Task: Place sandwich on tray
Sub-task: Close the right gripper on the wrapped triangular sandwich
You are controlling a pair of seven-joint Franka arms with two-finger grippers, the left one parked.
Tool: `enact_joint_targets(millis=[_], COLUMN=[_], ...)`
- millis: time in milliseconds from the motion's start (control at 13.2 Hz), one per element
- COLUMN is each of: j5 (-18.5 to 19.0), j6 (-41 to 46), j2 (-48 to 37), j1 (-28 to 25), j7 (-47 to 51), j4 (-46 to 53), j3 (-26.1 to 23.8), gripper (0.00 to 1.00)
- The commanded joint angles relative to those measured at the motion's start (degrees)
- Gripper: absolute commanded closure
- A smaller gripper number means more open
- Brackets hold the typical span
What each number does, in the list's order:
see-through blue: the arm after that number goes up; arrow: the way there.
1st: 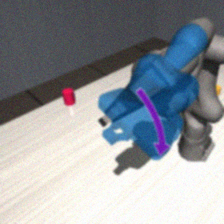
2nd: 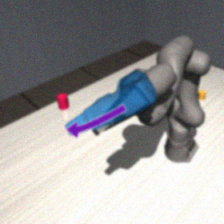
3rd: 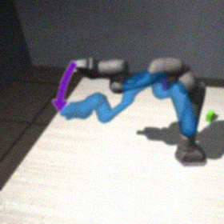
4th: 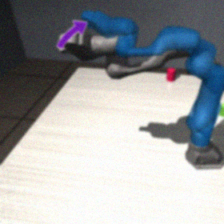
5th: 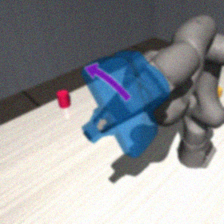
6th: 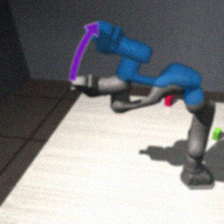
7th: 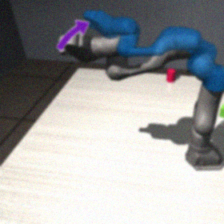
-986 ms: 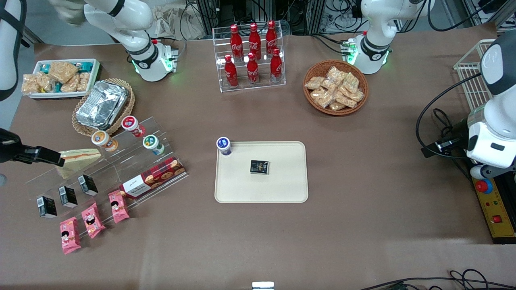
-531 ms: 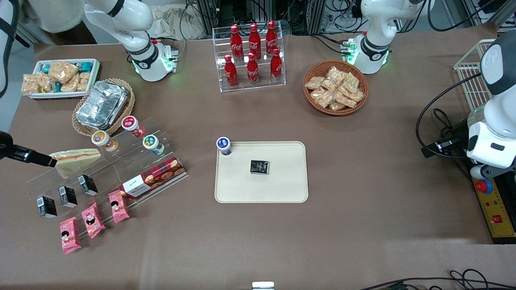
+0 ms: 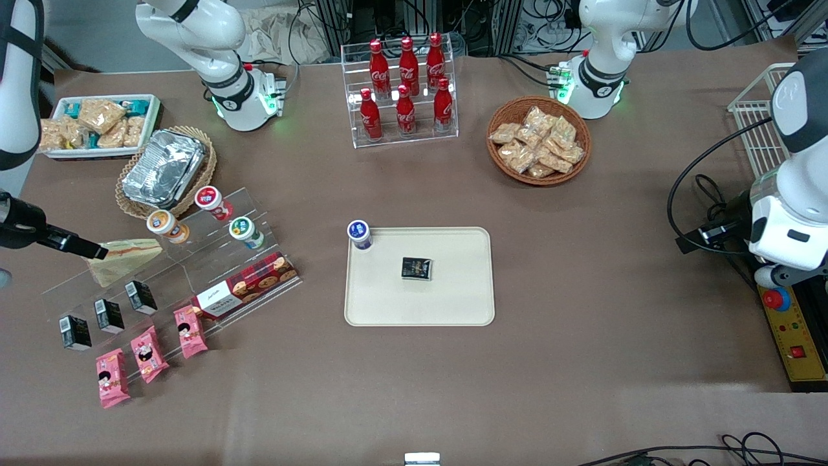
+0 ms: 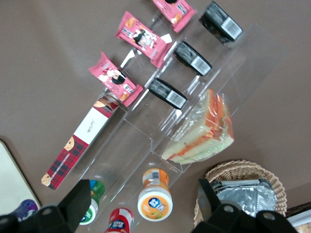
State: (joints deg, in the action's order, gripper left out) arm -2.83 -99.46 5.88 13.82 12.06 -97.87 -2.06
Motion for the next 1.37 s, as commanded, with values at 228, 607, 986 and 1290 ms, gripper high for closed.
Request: enact_joint_targets(millis=[228, 607, 986, 1290], j5=[-2.35, -4.81, -6.04, -6.57], j6=[-2.49, -5.21, -8.20, -9.17], j2=[0.61, 3.60, 7.91, 8.88], j1=[6.91, 10.17, 9.82, 9.73], j7=[-0.11, 8.57, 17.11, 18.35], j4=[-3.12, -3.29, -3.29, -4.95], j3=[0.13, 0.13, 0.04, -0.05], gripper=[0.02, 0.02, 0.02, 0.02])
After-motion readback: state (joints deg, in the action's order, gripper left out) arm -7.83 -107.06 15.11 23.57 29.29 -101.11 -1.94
